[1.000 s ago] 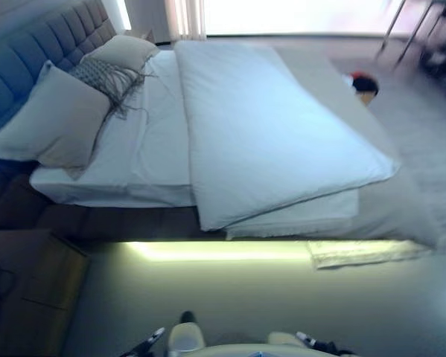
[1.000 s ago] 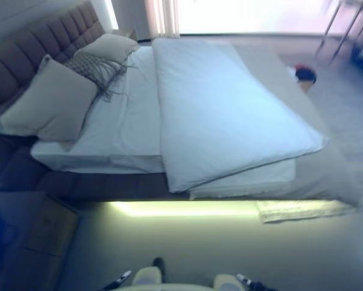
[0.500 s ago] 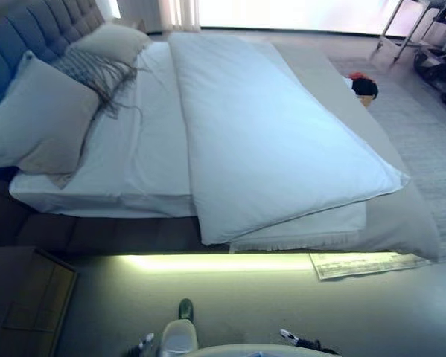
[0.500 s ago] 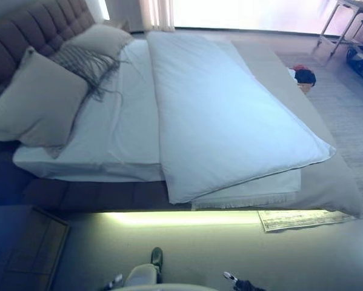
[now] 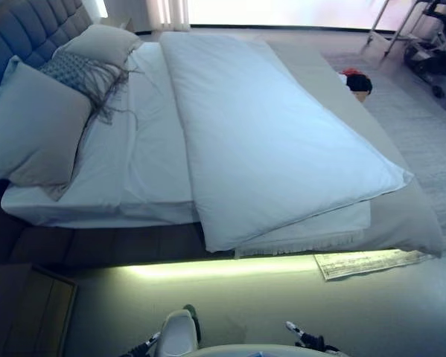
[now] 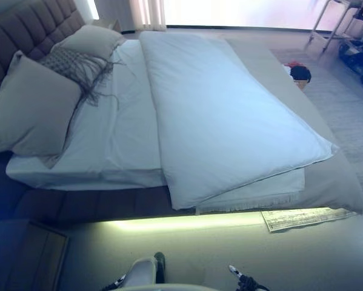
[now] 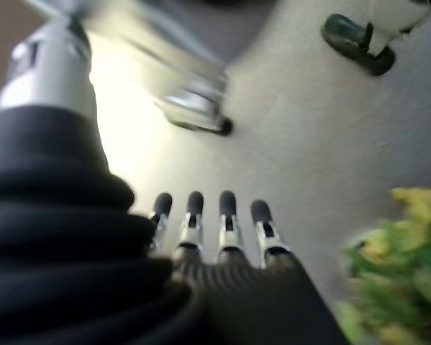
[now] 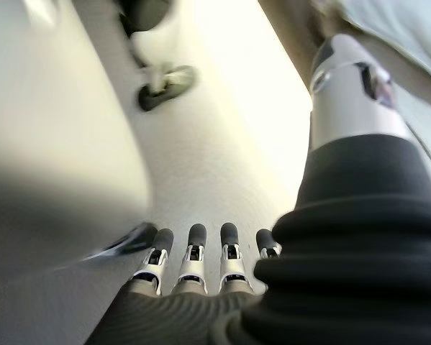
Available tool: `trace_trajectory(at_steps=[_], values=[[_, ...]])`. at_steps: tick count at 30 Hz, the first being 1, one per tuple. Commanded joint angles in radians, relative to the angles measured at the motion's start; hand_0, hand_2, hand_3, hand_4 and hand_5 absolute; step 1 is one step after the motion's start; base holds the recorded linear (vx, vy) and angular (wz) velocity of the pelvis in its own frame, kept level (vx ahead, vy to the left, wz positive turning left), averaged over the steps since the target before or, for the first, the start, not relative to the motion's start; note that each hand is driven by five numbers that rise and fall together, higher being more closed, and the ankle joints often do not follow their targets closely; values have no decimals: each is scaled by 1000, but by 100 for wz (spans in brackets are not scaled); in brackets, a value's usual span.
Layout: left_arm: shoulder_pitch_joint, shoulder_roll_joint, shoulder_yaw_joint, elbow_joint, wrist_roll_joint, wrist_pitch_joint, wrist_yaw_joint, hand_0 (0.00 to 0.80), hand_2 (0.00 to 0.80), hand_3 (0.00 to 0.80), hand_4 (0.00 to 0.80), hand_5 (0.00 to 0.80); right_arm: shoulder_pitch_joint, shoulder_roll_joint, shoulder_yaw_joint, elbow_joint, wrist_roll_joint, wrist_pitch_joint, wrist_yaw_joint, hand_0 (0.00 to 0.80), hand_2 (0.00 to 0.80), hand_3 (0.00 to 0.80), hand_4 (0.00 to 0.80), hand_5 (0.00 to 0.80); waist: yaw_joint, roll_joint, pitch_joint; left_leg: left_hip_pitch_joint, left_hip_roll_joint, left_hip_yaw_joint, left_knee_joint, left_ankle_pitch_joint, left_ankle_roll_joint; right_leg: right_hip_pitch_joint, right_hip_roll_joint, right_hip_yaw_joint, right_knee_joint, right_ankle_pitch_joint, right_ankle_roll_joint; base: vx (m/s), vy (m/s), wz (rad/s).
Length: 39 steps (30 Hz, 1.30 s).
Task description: Make the bed neatly
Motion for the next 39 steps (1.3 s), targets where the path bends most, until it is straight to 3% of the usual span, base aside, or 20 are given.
trace_trajectory(at_steps=[1, 3, 5, 6, 8, 9, 12, 18, 20, 25, 27, 30, 31, 32, 33, 34, 37, 39], values=[[-27, 29, -36, 27, 14, -9, 18, 0, 0, 0, 0, 0, 21, -49, -5, 3, 29, -5, 27, 0, 0, 0, 0, 0, -32, 52, -16, 66, 29, -23, -67, 6, -28, -121, -53, 13, -55, 181, 38, 182, 36, -21], [-45, 38, -34, 28, -5, -12, 24, 0, 0, 0, 0, 0, 6, -43, 15, 7, 43, -12, 43, 0, 0, 0, 0, 0, -43, 52, -2, 102, 27, -12, -97, 9, -40, -157, 7, -25, -216, 159, 19, 143, -103, 3], [-55, 38, -24, 26, -21, -18, 20, 0, 0, 0, 0, 0, -12, -38, 21, 2, 60, -20, 52, 0, 0, 0, 0, 0, -59, 31, 15, 119, -1, 6, -107, -23, -41, -247, 20, -48, -362, 260, 50, 125, -172, 10], [-58, 38, -24, 21, -29, -22, 18, 0, 0, 0, 0, 0, -22, -34, 22, -6, 63, -19, 48, 0, 0, 0, 0, 0, -64, 26, 24, 136, -7, 3, -100, -66, -43, -284, 19, -53, -402, 288, 69, 114, -152, -2], [-65, 30, -14, 5, -56, -31, 12, 0, 0, 0, 0, 0, -50, -25, 25, -26, 53, -12, 33, 0, 0, 0, 0, 0, -67, 13, 51, 144, 3, 29, -50, -129, -25, -343, 11, -75, -387, 309, 71, 50, -138, -3], [-59, 24, -20, 7, -71, -36, 13, 0, 0, 0, 0, 0, -52, -20, 24, -31, 38, -8, 26, 0, 0, 0, 0, 0, -66, 4, 51, 141, 10, 48, -23, -148, -19, -325, 12, -88, -380, 274, 68, 36, -191, 14], [-12, -8, -17, 7, -69, -39, 18, 0, 0, 0, 0, 0, -35, -20, 34, -51, 27, -23, 2, 0, 0, 0, 0, 0, -67, -9, 48, 169, 15, 25, 10, -156, -21, -287, 15, -92, -342, 253, 61, 187, -144, 55], [14, -26, 8, 47, -24, -45, -3, 0, 0, 0, 0, 0, -51, -31, 49, -59, 3, -25, 34, 0, 0, 0, 0, 0, -60, 5, 6, 279, 22, -8, -104, -127, -48, -243, 33, -104, -367, 248, 54, 228, -9, 19], [23, -20, 12, 52, 9, -45, -6, 0, 0, 0, 0, 0, -55, -27, 45, -67, 93, -39, 27, 0, 0, 0, 0, 0, -57, 11, -7, 313, 29, -12, -138, -124, -60, -244, 24, -116, -352, 244, 63, 250, -15, 6], [42, 4, 21, 60, 50, -27, -8, 0, 0, 0, 0, 0, -57, -21, 44, -86, 97, -75, 66, 0, 0, 0, 0, 0, -53, 19, -16, 361, 33, -31, -159, -135, -67, -250, 7, -125, -311, 233, 70, 201, -46, 9], [61, 11, 28, 62, 43, -27, -10, 0, 0, 0, 0, 0, -63, -20, 53, -104, 129, -80, 97, 0, 0, 0, 0, 0, -52, 27, -22, 372, 45, -26, -136, -129, -83, -244, 18, -140, -300, 209, 52, 192, -43, 1], [68, 7, 33, 62, 28, -41, -18, 0, 0, 0, 0, 0, -69, -28, 53, -135, 189, -76, 98, 0, 0, 0, 0, 0, -26, 28, -3, 208, 77, -67, 68, 1, -127, -186, 45, -142, -334, 171, 2, 92, -14, 10], [65, -8, 32, 64, 27, -58, -23, 0, 0, 0, 0, 0, -79, -37, 48, -140, 238, -90, 96, 0, 0, 0, 0, 0, -5, 30, 23, 99, 86, -107, 151, 58, -151, -144, 49, -131, -346, 148, -11, 81, 154, 20], [51, -20, 25, 67, 31, -59, -30, 0, 0, 0, 0, 0, -89, -43, 40, -141, 271, -106, 91, 0, 0, 0, 0, 0, 0, 44, 40, 66, 108, -96, 62, 66, -154, -135, 44, -119, -341, 134, 0, 71, 254, 10], [42, -26, 15, 67, 35, -59, -36, 0, 0, 0, 0, 0, -100, -54, 28, -133, 292, -118, 111, 0, 0, 0, 0, 0, -8, 52, 52, 63, 125, -63, 6, 43, -135, -155, 27, -115, -316, 127, 8, 36, 295, 2], [29, -20, 2, 55, 43, -36, -41, 0, 0, 0, 0, 0, -118, -58, 20, -148, 333, -120, 128, 0, 0, 0, 0, 0, -12, 50, 68, 65, 104, -75, 4, -1, -120, -188, 7, -97, -277, 118, 15, -62, 193, -10], [-42, 1, -40, 59, 15, -65, -59, 0, 0, 0, 0, 0, -166, -71, -5, -158, 448, -170, 156, 0, 0, 0, 0, 0, -22, 52, 134, -42, 109, -91, 71, -11, -139, -285, -40, -80, -226, 142, 35, -226, 69, -39], [-75, 9, -55, 49, 1, -64, -67, 0, 0, 0, 0, 0, -208, -76, -23, -155, 487, -212, 123, 0, 0, 0, 0, 0, -19, 55, 161, -67, 108, -85, 77, -20, -135, -336, -57, -72, -215, 163, 53, -164, -5, -17]])
